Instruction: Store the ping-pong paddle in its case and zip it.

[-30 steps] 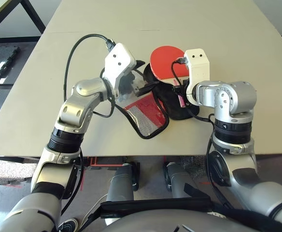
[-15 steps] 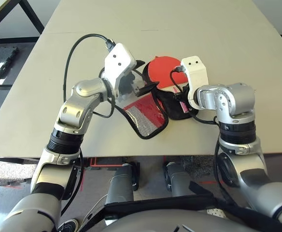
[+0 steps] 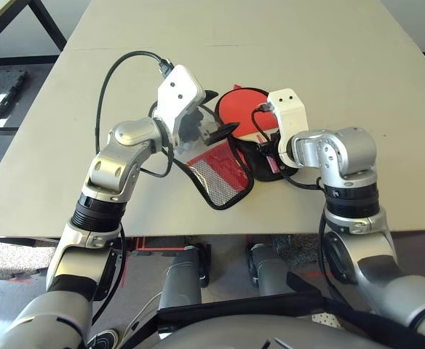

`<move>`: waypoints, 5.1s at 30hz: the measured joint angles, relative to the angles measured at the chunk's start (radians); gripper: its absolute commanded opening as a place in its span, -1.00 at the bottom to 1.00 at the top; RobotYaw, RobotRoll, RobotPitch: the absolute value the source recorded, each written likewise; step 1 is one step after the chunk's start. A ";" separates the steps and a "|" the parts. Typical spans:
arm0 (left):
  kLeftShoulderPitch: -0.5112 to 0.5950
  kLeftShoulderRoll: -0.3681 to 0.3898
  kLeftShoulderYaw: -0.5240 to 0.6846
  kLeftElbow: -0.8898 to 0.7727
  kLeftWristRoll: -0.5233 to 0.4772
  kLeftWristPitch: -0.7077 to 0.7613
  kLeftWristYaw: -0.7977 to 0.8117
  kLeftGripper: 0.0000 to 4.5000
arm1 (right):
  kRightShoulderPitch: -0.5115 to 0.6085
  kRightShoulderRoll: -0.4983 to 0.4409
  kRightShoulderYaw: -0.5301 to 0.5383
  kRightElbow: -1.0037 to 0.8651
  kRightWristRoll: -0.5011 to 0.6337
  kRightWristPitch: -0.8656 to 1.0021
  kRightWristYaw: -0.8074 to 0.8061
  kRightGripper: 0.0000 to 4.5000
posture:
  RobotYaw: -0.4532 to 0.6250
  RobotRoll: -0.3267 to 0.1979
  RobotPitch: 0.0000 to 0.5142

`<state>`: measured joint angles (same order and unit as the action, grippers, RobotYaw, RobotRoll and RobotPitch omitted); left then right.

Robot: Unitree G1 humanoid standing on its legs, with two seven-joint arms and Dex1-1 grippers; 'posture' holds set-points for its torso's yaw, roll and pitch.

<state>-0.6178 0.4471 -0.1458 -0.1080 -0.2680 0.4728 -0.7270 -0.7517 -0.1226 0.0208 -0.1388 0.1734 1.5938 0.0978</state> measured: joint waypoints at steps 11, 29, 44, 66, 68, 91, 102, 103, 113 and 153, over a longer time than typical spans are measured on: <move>0.000 -0.003 -0.001 0.000 0.000 0.000 0.000 1.00 | 0.001 0.008 -0.003 0.000 -0.019 -0.003 -0.027 -0.54 | -0.16 0.25 -0.18; 0.002 0.049 0.003 -0.043 -0.003 0.024 -0.017 1.00 | 0.043 -0.184 -0.020 -0.061 0.085 -0.033 0.153 0.99 | -0.15 0.25 -0.18; 0.075 0.361 0.140 -0.106 -0.007 0.066 -0.131 1.00 | 0.088 -0.521 0.004 -0.018 0.217 -0.351 0.515 0.99 | -0.05 0.25 -0.18; 0.197 0.340 0.080 -0.083 0.040 0.001 -0.175 1.00 | 0.217 -0.618 -0.118 0.169 0.239 -0.781 0.731 0.99 | -0.12 0.25 -0.21; 0.150 0.287 0.057 -0.110 0.031 0.030 -0.169 1.00 | 0.234 -0.617 -0.133 0.180 0.242 -0.828 0.745 0.99 | -0.12 0.25 -0.21; 0.005 -0.065 -0.183 -0.076 0.072 0.030 -0.064 1.00 | 0.225 -0.795 -0.189 0.439 0.402 -0.724 1.137 0.99 | -0.19 0.25 -0.16; 0.026 -0.007 -0.148 -0.080 0.073 0.026 -0.071 1.00 | 0.158 -0.653 -0.087 0.499 0.370 -0.620 1.035 0.99 | -0.15 0.25 -0.14; 0.030 -0.005 -0.148 -0.081 0.073 0.026 -0.071 1.00 | 0.149 -0.639 -0.076 0.507 0.362 -0.616 1.025 0.99 | -0.15 0.25 -0.13; 0.035 0.000 -0.148 -0.087 0.073 0.030 -0.071 1.00 | 0.096 -0.543 -0.064 0.563 0.327 -0.615 0.957 0.99 | -0.13 0.25 -0.11; 0.043 0.002 -0.149 -0.110 0.074 0.041 -0.073 1.00 | 0.071 -0.485 -0.032 0.591 0.308 -0.553 0.942 -0.56 | -0.15 0.25 -0.12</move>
<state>-0.5753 0.4487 -0.2948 -0.2176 -0.1943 0.5141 -0.7999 -0.6808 -0.6072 -0.0111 0.4527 0.4810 1.0407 1.0400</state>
